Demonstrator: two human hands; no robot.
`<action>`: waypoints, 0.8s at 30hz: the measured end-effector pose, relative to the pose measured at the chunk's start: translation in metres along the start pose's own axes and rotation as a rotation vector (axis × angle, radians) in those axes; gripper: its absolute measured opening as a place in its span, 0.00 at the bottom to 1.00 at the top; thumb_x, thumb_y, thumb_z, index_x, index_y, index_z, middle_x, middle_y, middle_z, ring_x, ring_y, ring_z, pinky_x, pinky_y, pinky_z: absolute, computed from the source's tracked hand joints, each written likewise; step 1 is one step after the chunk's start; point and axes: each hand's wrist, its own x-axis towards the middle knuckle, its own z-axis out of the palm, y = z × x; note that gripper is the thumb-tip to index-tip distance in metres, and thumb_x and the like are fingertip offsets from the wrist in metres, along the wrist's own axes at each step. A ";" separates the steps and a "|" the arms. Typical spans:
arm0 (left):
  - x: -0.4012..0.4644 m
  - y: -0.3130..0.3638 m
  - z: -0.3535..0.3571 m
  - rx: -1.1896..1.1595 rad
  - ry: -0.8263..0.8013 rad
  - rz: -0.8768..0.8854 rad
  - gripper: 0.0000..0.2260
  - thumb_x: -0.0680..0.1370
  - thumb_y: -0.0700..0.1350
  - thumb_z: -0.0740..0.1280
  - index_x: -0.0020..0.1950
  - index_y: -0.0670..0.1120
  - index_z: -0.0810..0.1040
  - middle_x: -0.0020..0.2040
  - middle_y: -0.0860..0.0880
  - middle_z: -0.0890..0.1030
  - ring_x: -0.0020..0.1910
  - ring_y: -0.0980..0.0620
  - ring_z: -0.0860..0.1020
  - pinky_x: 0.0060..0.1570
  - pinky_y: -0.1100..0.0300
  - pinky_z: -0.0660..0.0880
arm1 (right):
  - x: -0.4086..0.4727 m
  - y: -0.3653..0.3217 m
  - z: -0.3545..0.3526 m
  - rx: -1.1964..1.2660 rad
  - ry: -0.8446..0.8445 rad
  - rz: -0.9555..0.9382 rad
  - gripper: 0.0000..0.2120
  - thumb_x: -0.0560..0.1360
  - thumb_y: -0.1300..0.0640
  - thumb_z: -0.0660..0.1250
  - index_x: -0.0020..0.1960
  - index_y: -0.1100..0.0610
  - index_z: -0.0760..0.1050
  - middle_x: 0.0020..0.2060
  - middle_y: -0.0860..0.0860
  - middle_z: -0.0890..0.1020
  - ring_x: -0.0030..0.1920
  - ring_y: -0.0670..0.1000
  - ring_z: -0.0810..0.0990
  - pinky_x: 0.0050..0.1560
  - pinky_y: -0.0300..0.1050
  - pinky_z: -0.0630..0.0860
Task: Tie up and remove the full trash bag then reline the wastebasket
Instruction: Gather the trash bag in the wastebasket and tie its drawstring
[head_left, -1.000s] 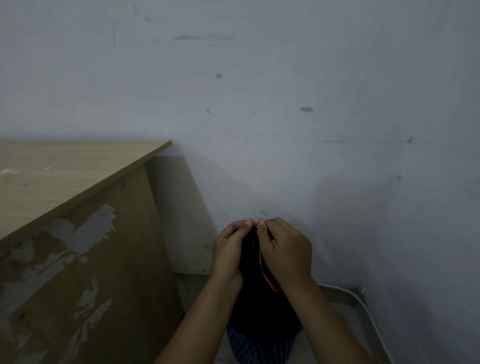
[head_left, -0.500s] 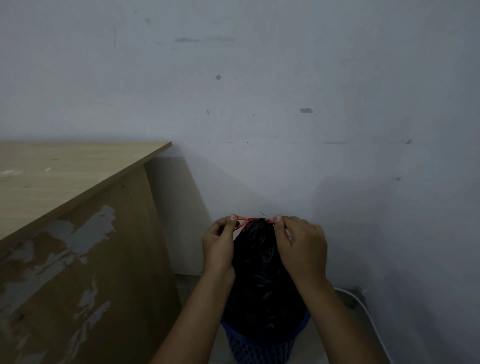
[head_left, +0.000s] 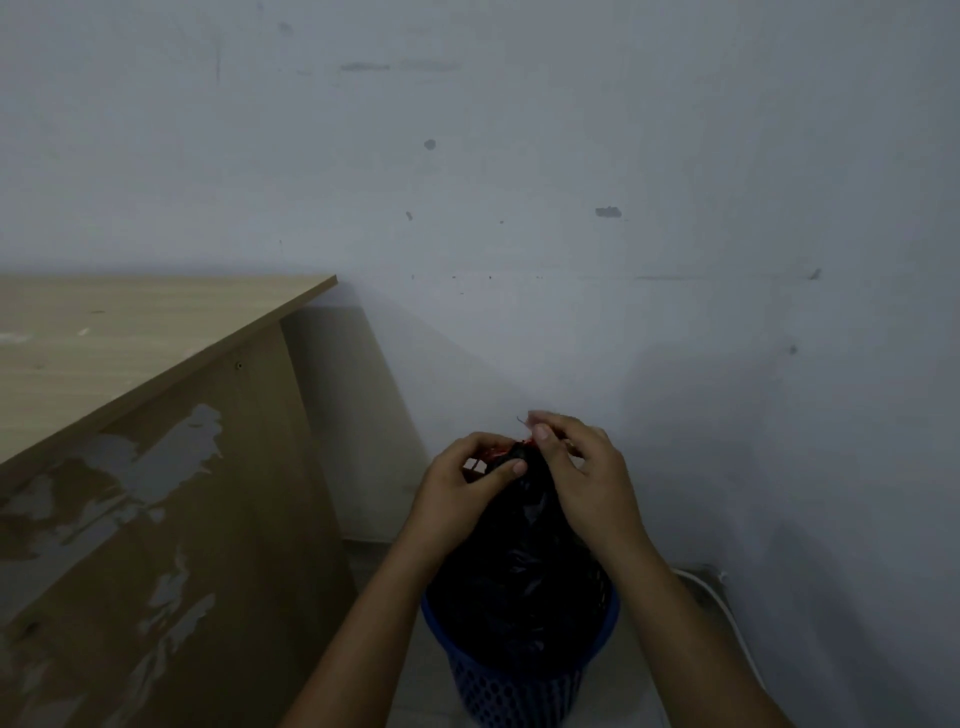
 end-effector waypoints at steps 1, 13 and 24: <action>0.002 0.001 -0.001 -0.028 0.031 -0.013 0.06 0.78 0.47 0.77 0.54 0.54 0.86 0.49 0.56 0.85 0.45 0.53 0.85 0.46 0.58 0.82 | -0.008 0.000 0.002 0.019 0.034 0.028 0.24 0.80 0.36 0.69 0.74 0.39 0.76 0.68 0.36 0.77 0.72 0.38 0.72 0.70 0.37 0.71; -0.001 0.012 0.014 0.254 -0.057 0.083 0.07 0.76 0.47 0.77 0.53 0.54 0.84 0.50 0.57 0.85 0.51 0.56 0.83 0.54 0.53 0.82 | -0.014 0.028 0.048 0.473 -0.110 0.281 0.40 0.78 0.73 0.71 0.80 0.43 0.63 0.56 0.53 0.88 0.56 0.48 0.88 0.51 0.40 0.83; 0.004 0.043 -0.033 0.442 0.102 0.413 0.23 0.81 0.40 0.70 0.72 0.61 0.75 0.60 0.54 0.72 0.51 0.63 0.76 0.51 0.70 0.73 | -0.013 0.033 0.051 0.454 0.014 0.352 0.09 0.76 0.64 0.78 0.56 0.59 0.86 0.47 0.51 0.90 0.51 0.51 0.89 0.52 0.43 0.85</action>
